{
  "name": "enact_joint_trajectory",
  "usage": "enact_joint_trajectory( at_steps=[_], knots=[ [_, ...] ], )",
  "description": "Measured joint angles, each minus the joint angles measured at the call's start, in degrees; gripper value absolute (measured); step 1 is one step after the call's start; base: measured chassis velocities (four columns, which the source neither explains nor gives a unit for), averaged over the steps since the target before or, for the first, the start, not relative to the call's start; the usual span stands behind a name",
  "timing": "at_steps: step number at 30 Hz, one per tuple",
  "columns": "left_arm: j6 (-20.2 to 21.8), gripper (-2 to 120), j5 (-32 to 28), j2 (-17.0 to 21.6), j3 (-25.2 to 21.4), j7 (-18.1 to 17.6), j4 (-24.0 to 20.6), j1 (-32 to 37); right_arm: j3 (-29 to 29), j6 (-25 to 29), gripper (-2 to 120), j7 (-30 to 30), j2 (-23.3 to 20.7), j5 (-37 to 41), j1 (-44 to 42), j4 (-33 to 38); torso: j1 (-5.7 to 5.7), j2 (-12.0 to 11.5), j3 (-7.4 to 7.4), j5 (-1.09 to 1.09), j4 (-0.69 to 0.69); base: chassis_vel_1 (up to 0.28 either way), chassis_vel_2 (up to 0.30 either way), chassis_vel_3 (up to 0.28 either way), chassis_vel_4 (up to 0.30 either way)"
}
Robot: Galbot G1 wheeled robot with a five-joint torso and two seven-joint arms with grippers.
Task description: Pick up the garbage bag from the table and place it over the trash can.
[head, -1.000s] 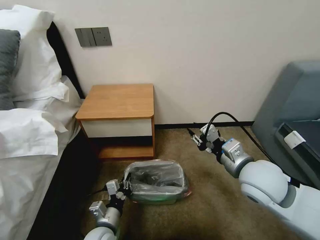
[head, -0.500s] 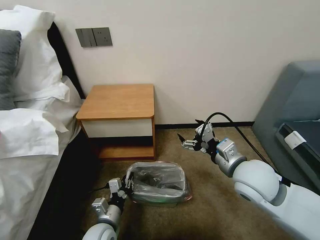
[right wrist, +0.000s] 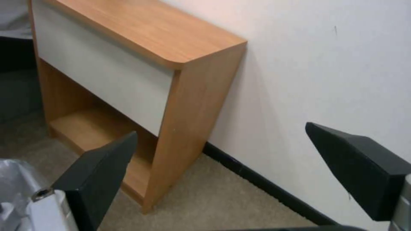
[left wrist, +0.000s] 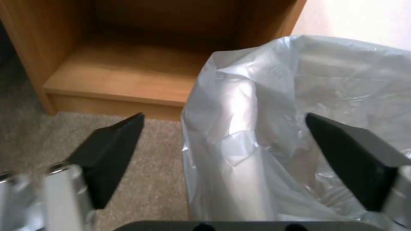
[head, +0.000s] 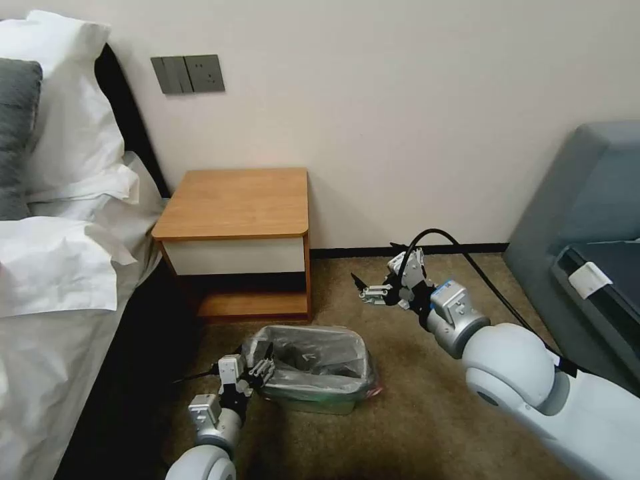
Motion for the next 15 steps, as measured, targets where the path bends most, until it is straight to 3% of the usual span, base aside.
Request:
enact_joint_trajectory(
  at_steps=[9,15],
  knots=[
    [0.4,100,0.2,0.1,-0.6,0.0,-3.2,0.9,0.1,0.1,100,-0.1,0.4,0.0,-0.5,0.2,0.00,0.0,0.00,0.02,0.01,0.000,0.000,0.000,0.000],
    [0.8,100,-1.6,0.2,-1.6,-1.3,-7.7,1.3,1.0,1.0,100,0.6,1.1,-0.2,-2.0,1.0,0.00,0.0,-0.01,0.02,0.01,0.000,0.000,0.000,0.000]
  ],
)
